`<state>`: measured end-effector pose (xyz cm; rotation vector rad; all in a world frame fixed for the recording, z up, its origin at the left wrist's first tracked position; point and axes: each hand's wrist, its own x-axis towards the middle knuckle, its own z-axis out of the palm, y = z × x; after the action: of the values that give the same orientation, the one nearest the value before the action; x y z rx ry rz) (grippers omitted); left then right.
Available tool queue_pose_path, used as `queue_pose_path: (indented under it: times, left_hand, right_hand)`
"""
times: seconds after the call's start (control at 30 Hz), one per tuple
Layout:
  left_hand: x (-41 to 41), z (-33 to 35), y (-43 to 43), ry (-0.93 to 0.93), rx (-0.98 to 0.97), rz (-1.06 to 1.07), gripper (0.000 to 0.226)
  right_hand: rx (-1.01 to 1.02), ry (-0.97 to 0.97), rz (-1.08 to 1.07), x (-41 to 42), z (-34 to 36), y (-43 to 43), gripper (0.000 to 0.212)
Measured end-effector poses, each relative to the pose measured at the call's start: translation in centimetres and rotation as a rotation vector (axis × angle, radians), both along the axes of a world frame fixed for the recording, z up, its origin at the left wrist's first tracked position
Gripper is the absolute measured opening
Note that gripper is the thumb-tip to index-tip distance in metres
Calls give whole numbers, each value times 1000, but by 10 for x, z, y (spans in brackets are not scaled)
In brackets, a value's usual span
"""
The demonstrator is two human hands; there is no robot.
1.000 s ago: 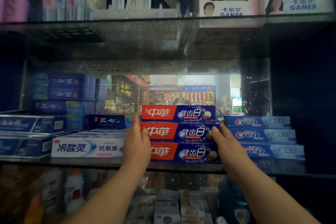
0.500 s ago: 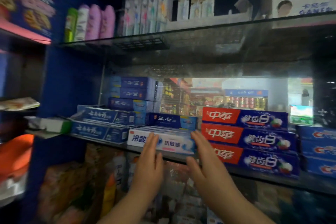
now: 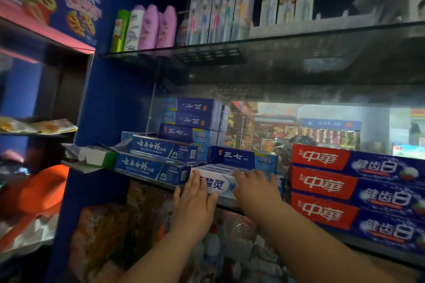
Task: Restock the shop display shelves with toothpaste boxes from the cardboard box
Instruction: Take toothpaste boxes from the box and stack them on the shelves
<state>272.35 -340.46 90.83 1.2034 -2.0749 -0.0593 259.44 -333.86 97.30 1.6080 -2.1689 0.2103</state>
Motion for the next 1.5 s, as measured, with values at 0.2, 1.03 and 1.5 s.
queue_pose_path:
  times: [0.2,1.03,1.5]
  left_hand:
    - [1,3,0,23,35,-20,64]
    - [-9,14,2,-32,22,-67,61]
    - [-33,72,-26,951,629,-359,40]
  right_hand:
    - [-62,-13,14,-1,4,2,49]
    - [-259,-98,-74,-19,54,-29,58]
    - [-691,-1538,63,-23,6,-13,95]
